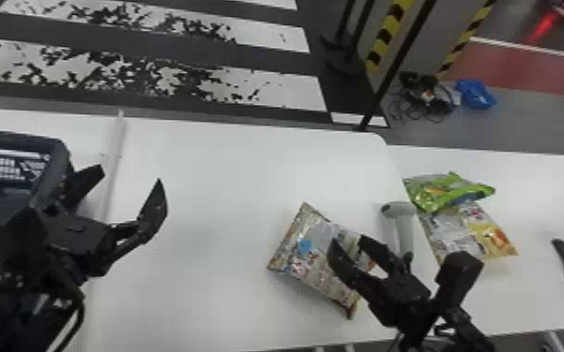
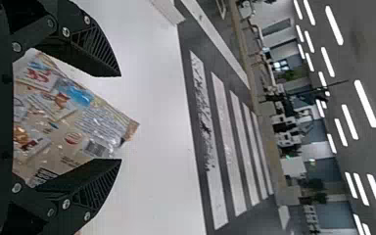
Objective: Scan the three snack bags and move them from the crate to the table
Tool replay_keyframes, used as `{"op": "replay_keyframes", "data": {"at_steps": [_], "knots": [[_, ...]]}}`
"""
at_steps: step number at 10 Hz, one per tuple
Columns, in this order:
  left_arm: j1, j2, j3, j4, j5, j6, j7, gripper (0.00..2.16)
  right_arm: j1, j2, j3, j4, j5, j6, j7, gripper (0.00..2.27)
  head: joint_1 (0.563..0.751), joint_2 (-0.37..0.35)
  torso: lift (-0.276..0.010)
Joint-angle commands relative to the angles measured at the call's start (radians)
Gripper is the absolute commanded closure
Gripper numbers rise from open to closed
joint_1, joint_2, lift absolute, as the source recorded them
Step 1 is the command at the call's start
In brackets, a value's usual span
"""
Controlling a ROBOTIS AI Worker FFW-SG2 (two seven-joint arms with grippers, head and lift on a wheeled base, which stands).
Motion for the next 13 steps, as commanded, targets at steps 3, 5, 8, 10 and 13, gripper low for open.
{"op": "replay_keyframes", "data": {"at_steps": [3,5,8,10,13], "knots": [[0.006,0.0,0.001,0.0,0.0,-0.01,0.001,0.02,0.021,-0.005,0.107,-0.134,0.083,0.442,0.017,2.25,0.695,-0.137,-0.062],[0.009,0.0,0.004,-0.002,0.0,-0.013,0.001,0.02,-0.048,-0.013,0.219,-0.049,0.188,0.43,-0.027,2.25,0.695,-0.087,-0.062],[0.011,0.005,0.01,0.0,0.0,-0.013,-0.001,0.02,-0.192,-0.013,0.345,0.132,0.284,0.362,-0.243,2.25,0.695,-0.053,-0.062],[0.011,0.008,0.016,0.0,0.001,-0.017,-0.007,0.02,-0.301,-0.007,0.425,0.212,0.343,0.387,-0.371,2.25,0.695,-0.044,-0.062],[0.014,0.014,0.024,0.001,0.006,-0.02,-0.012,0.02,-0.416,0.005,0.451,0.277,0.357,0.451,-0.447,2.25,0.695,-0.032,-0.062]]}}
